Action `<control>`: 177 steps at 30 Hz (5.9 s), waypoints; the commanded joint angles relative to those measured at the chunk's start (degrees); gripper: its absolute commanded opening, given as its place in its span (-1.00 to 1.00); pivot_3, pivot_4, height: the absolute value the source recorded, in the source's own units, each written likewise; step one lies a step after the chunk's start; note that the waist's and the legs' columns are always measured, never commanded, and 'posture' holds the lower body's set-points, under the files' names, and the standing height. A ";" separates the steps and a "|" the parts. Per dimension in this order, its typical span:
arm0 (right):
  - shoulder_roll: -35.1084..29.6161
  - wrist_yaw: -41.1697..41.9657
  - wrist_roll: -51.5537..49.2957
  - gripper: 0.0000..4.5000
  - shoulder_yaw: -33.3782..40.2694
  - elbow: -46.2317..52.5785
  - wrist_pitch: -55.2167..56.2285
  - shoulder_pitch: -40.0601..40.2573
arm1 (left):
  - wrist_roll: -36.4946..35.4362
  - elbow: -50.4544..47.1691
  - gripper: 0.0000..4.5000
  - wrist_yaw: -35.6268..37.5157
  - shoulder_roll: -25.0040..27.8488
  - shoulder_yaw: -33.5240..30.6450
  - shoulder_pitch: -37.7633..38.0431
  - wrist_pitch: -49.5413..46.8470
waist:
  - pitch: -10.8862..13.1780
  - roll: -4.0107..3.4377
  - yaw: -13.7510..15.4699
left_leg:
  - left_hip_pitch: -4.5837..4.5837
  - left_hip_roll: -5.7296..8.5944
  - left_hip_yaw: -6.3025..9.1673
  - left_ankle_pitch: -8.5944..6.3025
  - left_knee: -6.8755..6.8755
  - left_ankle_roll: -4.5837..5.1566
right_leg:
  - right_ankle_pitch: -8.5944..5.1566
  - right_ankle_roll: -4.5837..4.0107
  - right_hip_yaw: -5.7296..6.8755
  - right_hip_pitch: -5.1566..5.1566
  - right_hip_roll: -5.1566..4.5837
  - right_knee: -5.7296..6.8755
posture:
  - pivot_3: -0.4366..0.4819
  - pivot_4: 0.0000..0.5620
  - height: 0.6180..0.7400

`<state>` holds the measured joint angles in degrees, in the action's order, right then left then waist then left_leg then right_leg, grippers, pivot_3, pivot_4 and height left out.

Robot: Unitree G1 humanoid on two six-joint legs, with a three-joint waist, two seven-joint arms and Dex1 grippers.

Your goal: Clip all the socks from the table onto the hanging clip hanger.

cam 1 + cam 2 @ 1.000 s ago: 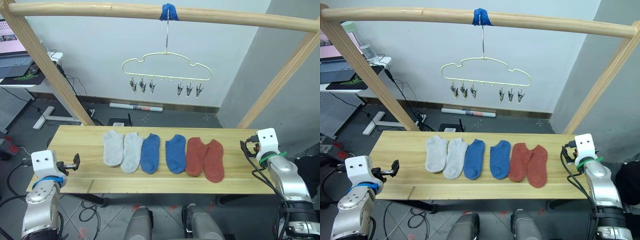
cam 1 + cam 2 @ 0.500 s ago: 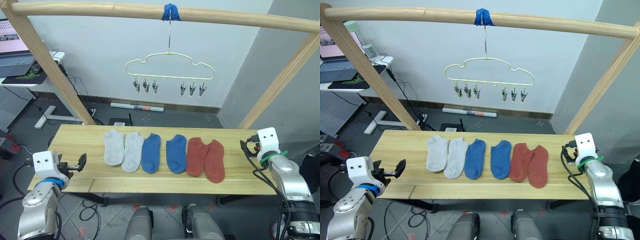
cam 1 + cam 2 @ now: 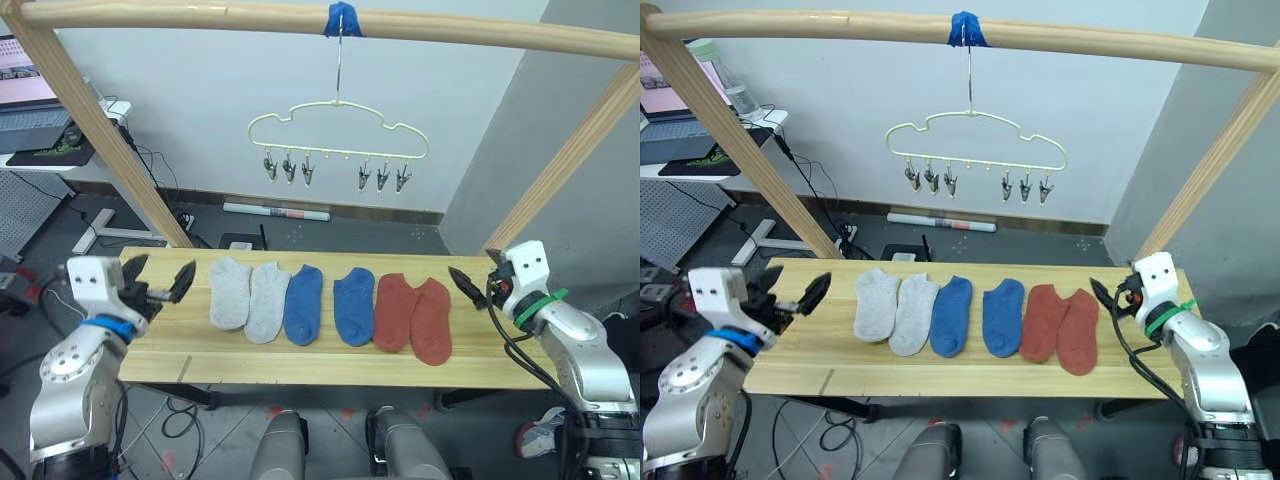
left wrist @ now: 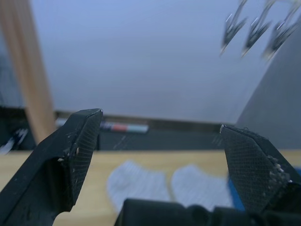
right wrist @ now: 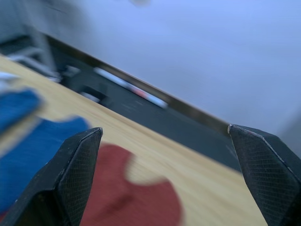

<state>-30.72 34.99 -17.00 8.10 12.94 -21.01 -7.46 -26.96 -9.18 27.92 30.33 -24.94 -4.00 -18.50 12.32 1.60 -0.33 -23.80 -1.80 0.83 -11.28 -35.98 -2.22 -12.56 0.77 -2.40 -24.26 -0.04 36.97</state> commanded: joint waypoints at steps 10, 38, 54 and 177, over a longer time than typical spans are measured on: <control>4.67 -1.77 -7.11 1.00 -9.06 15.38 -10.17 -17.02 | 0.45 4.03 0.99 -3.31 0.09 6.25 -19.51 -5.39 | 3.21 0.11 -0.96 | -0.11 0.03 0.11 -0.05 0.01 -0.03 | 0.04 0.42 -0.06 -0.07 0.23 0.05 | -0.08 0.17 1.00; 16.28 -9.47 -1.74 1.00 -15.82 13.34 -9.57 -29.39 | 7.11 31.70 0.91 3.62 -4.45 12.07 -39.14 11.10 | 5.23 0.38 -1.58 | -1.10 0.09 0.37 -0.15 -0.12 -0.02 | -0.07 0.55 0.18 -1.05 0.09 0.30 | -0.21 0.20 1.00; 17.24 -9.81 -2.00 1.00 -16.00 12.63 -9.89 -31.89 | 8.69 37.39 0.22 4.29 -6.04 12.67 -43.21 13.28 | 5.24 0.39 -1.66 | -1.11 0.09 0.40 -0.15 -0.13 -0.02 | -0.07 0.56 0.21 -1.04 0.09 0.32 | -0.22 0.22 1.00; -3.70 5.27 18.97 -0.98 -17.41 -27.86 4.47 -17.86 | -14.51 27.09 -0.91 15.78 7.07 7.54 -51.11 -61.26 | 6.56 0.38 -3.01 | -0.96 0.18 0.21 -0.07 -0.13 -0.18 | -0.15 0.69 -0.01 -1.19 0.12 0.79 | -0.18 0.27 1.00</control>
<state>-32.66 40.36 1.28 -11.28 -20.61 -16.95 -26.21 -40.55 18.47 44.06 37.29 -16.56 -54.55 -79.73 18.88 1.98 -3.34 -24.76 -1.61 1.04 -11.36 -36.11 -2.40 -12.71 1.46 -2.42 -25.45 0.06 37.78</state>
